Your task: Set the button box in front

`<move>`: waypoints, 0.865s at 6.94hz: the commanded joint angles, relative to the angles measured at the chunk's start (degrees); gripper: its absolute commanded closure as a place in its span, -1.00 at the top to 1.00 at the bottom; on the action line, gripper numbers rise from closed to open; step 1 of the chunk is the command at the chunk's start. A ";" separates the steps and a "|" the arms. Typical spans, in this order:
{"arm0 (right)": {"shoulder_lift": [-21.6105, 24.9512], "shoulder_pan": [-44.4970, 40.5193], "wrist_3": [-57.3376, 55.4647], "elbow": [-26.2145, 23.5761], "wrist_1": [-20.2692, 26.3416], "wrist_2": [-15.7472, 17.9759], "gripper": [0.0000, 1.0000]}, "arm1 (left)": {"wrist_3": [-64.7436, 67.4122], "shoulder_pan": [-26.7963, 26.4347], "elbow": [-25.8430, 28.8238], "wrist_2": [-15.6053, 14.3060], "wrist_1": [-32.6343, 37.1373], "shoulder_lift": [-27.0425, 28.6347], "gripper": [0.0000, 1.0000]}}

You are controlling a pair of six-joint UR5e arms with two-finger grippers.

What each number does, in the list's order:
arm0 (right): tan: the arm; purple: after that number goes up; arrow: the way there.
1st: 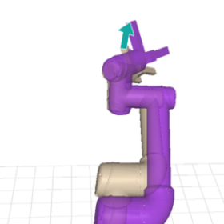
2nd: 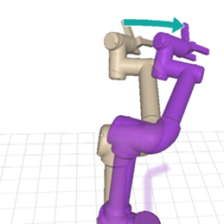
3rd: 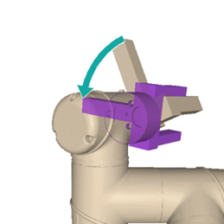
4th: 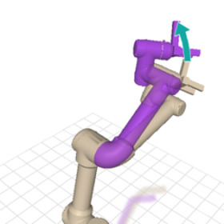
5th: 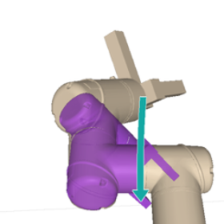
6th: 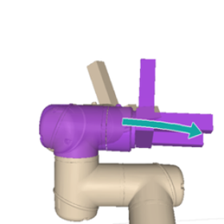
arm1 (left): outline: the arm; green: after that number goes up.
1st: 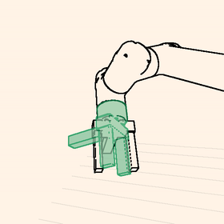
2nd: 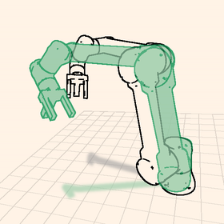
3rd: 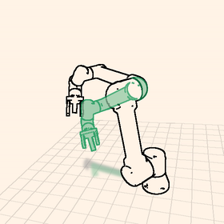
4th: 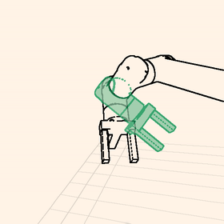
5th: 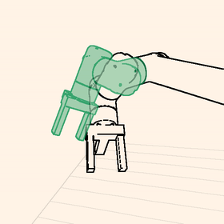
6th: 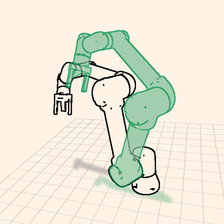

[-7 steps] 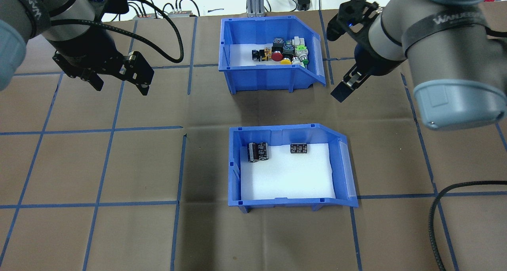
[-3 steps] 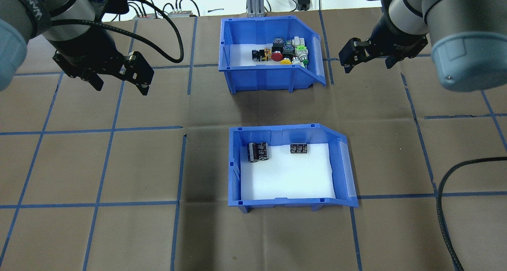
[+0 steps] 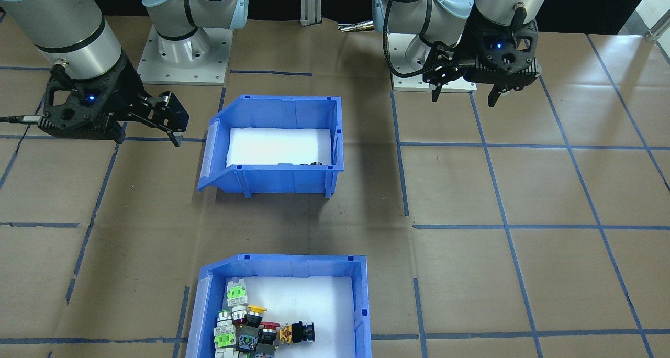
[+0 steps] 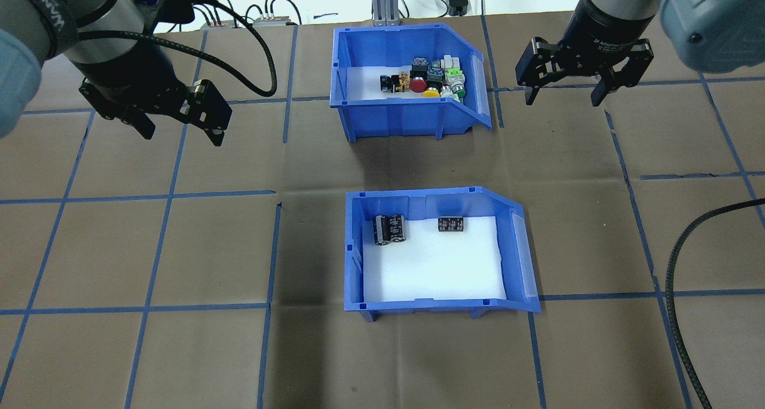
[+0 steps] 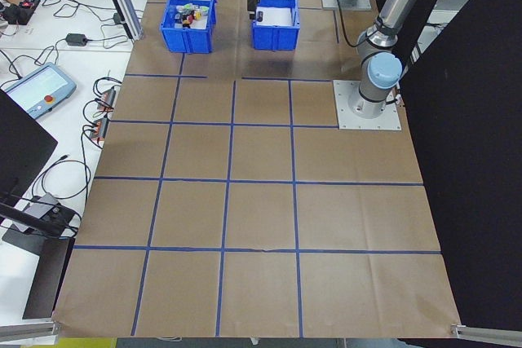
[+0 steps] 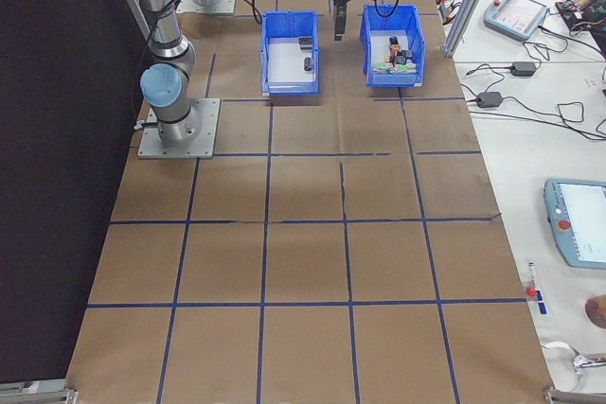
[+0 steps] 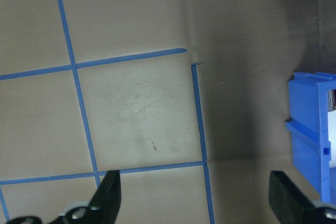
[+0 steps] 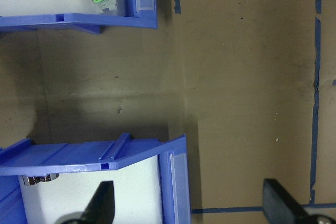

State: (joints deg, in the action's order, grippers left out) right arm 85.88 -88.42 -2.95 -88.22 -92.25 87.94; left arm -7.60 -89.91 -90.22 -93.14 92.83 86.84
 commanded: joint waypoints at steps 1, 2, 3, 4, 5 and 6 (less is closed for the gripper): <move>1.82 -0.09 -4.94 -0.20 2.16 0.13 1.00 | 0.04 0.00 0.13 -0.03 -0.37 0.61 1.00; 2.44 -0.09 -4.44 -1.33 2.08 0.21 1.00 | 0.04 0.09 0.83 0.67 -0.45 1.74 1.00; 2.62 -0.09 -4.26 -2.30 1.38 0.30 1.00 | 0.21 0.09 1.27 0.68 -0.54 1.84 1.00; 2.63 -0.09 -4.09 -2.31 1.20 1.87 1.00 | 0.65 0.09 1.28 0.94 -0.54 2.02 1.00; 2.63 -0.09 -4.00 -2.31 1.11 3.19 1.00 | 0.65 0.09 1.28 0.94 -0.63 2.02 1.00; 2.63 -0.09 -4.00 -2.31 1.02 3.29 1.00 | 0.65 0.09 1.19 0.94 -0.63 2.02 1.00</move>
State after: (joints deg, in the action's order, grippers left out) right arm 88.48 -88.51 -6.99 -90.48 -91.09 90.57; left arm -7.00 -89.82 -89.00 -92.24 92.23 88.82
